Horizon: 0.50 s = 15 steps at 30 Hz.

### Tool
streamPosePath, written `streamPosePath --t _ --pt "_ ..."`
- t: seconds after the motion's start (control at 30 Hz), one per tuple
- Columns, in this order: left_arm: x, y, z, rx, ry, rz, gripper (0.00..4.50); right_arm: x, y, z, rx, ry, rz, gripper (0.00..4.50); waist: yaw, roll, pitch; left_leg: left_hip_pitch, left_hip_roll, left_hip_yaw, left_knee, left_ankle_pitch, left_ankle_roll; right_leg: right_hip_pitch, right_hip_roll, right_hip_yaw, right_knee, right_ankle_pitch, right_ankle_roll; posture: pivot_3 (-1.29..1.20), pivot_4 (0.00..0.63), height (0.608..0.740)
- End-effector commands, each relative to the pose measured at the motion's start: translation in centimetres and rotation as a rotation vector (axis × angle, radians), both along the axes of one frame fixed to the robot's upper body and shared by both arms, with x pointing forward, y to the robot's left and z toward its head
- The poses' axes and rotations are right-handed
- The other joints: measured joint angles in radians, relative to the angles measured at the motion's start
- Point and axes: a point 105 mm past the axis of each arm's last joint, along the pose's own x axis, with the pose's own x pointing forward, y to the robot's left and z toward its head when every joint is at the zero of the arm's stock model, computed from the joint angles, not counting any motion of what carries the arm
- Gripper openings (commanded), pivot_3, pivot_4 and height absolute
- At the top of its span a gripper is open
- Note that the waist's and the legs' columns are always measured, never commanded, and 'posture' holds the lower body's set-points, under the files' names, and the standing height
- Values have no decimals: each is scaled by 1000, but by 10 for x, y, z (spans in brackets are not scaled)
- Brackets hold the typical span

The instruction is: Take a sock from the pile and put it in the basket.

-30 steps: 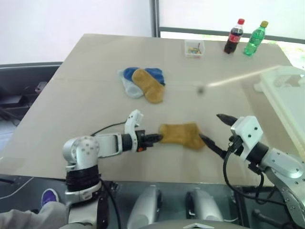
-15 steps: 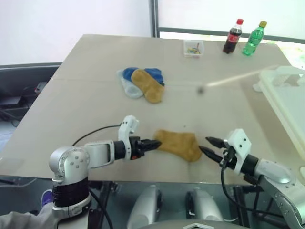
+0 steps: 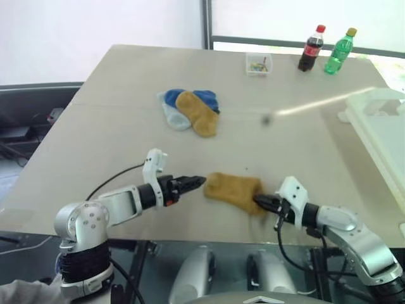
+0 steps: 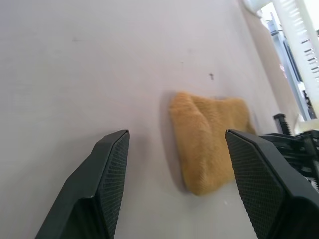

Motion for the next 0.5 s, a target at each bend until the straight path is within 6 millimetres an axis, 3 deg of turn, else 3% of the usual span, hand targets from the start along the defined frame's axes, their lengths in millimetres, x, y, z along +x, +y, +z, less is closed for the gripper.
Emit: streamPosePath --t 0.03,0.27,0.5 --pt "-2 -5 -6 2 9 -19 3235 0 -8 -3 -37 -16 24 45 1 1 -1 0 0 0 0 0 0 0 0 0 0 0 0 0 150 729" --pt "-8 -16 -7 -66 85 -94 3235 2 -3 19 7 -82 58 45 1 1 -1 0 0 0 0 0 0 0 -1 0 0 0 0 0 150 729" --pt "-5 -29 -5 -17 56 -160 3235 0 -15 1 -103 -85 74 45 2 1 -1 0 0 0 0 0 0 0 -1 0 0 0 0 0 150 729"
